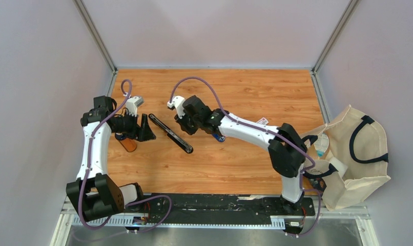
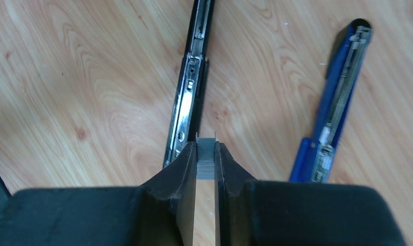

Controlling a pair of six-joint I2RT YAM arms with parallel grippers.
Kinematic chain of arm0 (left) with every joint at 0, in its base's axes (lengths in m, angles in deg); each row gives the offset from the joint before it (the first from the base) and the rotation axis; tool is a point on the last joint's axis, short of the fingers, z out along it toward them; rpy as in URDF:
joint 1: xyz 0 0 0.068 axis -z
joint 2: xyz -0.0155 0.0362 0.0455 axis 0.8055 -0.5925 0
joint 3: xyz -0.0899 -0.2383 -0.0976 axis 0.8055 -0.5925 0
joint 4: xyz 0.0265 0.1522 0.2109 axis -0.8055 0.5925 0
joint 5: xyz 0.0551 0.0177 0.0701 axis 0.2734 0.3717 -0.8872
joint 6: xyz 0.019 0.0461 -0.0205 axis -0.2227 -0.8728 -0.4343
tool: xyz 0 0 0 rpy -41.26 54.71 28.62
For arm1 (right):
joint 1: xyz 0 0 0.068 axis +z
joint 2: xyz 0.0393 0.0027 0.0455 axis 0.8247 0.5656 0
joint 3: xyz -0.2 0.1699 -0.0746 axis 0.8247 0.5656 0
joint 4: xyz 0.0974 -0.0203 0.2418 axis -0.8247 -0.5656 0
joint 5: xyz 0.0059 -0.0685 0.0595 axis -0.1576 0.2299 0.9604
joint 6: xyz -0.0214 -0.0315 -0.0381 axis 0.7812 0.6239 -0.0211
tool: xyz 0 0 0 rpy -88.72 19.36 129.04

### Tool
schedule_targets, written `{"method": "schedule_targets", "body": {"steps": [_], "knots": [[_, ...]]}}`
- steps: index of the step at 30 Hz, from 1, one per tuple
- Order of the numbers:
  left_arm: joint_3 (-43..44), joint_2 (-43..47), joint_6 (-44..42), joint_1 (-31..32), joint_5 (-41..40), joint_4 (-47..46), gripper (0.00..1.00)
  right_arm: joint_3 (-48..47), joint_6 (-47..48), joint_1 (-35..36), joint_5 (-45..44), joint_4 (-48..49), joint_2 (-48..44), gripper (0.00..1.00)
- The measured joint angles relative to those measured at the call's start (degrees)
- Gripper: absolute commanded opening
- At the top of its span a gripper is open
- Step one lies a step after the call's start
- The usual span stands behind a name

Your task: Load the staples into the stapler

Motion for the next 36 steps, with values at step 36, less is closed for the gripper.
{"method": "schedule_targets", "body": {"steps": [36], "knots": [[0.0, 0.0, 0.0, 0.0, 0.0, 0.0, 0.82, -5.4, -11.9, 3.6, -2.2, -4.9, 9.9, 0.14]]}}
